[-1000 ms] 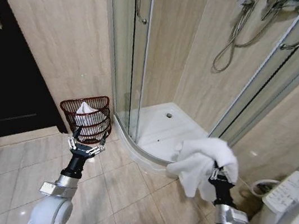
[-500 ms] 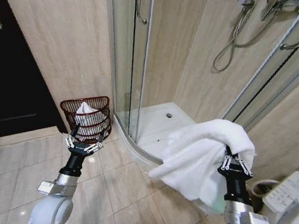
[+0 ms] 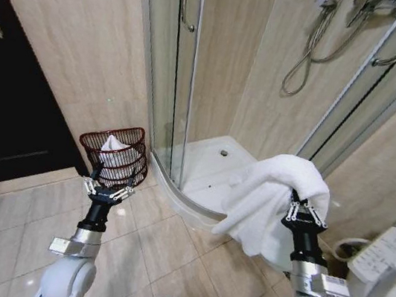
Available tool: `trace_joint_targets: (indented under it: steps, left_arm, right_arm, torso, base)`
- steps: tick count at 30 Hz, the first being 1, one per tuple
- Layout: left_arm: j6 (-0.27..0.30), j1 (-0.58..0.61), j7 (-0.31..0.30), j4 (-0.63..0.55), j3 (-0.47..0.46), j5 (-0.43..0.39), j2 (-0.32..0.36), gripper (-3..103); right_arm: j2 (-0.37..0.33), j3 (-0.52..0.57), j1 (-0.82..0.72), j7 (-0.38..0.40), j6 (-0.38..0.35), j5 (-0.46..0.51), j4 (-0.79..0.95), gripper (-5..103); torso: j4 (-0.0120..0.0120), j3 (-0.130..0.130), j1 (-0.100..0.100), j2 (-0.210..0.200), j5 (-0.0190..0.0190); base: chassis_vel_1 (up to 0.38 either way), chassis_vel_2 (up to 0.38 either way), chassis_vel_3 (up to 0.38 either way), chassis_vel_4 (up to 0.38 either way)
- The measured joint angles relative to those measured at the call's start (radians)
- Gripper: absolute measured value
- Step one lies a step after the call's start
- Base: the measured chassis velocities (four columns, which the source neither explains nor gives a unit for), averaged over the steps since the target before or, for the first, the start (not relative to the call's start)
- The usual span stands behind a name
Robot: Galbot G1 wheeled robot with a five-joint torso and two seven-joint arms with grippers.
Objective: Discard the used towel into the hamper.
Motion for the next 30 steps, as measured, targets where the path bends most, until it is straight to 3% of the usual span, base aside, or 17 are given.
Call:
trace_joint_targets:
  steps: [15,30]
  left_arm:
    - [0.001,0.019,0.001,-0.01,0.002,0.003,-0.002,100]
    - [0.033,0.04,0.003,-0.031,0.007,0.047,-0.01,100]
  right_arm:
    - [0.017,-0.057,-0.019,-0.003,0.019,-0.078,-0.007,5]
    - [0.017,-0.066,-0.024,-0.008,0.042,-0.083,-0.032,5]
  torso:
    - [0.0,0.0,0.0,0.0,0.0]
    - [-0.0001,0.0,0.0,0.0,0.0]
  base:
    - [0.0,0.0,0.0,0.0]
    - [0.073,0.069,-0.043,-0.06]
